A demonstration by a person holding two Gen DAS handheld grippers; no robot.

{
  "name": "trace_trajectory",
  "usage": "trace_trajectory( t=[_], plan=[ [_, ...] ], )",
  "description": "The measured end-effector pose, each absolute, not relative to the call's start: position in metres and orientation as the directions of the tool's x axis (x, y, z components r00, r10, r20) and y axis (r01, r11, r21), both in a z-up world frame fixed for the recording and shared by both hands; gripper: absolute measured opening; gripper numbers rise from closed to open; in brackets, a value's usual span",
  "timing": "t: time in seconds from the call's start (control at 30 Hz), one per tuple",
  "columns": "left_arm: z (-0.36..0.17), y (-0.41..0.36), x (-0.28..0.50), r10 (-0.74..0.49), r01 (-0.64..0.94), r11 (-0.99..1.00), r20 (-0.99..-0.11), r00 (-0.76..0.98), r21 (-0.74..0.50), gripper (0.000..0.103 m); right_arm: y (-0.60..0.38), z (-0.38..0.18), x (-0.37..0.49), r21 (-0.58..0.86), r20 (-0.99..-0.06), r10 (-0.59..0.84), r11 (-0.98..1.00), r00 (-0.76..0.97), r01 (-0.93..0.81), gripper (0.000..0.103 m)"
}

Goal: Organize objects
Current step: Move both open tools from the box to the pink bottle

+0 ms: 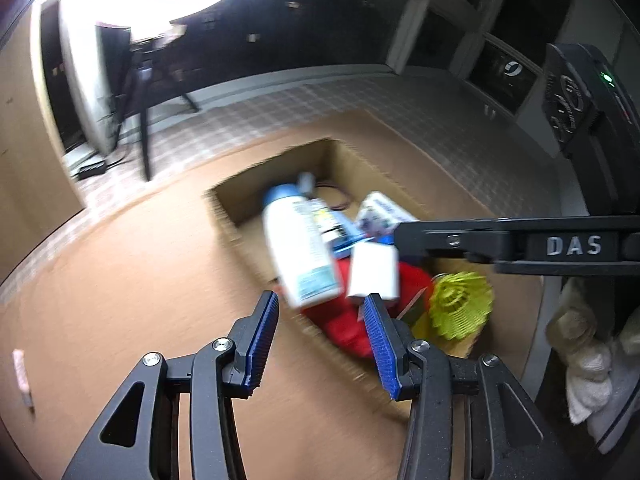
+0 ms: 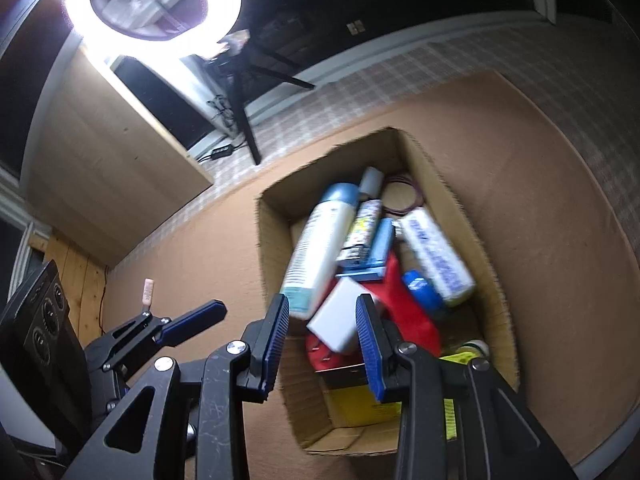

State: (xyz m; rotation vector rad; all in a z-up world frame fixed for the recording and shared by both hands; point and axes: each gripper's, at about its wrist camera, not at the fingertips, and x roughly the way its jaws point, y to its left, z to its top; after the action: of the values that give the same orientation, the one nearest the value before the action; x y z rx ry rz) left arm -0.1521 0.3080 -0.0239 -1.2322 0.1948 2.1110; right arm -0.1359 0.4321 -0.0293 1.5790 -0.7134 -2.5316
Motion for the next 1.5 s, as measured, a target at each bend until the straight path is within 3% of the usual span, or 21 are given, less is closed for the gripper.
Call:
trace_trajectory(
  t=[0.5, 0.9, 1.5],
  plan=[
    [-0.033, 0.111, -0.174, 0.340, -0.345, -0.919, -0.831, -0.441, -0.193, 0.048, 0.298, -0.040, -0.168, 0.478, -0.805, -0.428, -0.878, -0.411, -0.020, 0.037],
    [-0.071, -0.023, -0.198, 0.217, -0.194, -0.971, -0.863, -0.456, -0.142, 0.048, 0.171, -0.071, -0.216, 0.511, -0.796, -0.504, -0.856, -0.335, 0.076, 0.039],
    [-0.112, -0.060, -0.249, 0.283, -0.207, -0.954, -0.874, -0.395, -0.216, 0.047, 0.052, -0.138, -0.288, 0.498, -0.833, -0.517, -0.856, -0.199, 0.140, 0.039]
  ],
)
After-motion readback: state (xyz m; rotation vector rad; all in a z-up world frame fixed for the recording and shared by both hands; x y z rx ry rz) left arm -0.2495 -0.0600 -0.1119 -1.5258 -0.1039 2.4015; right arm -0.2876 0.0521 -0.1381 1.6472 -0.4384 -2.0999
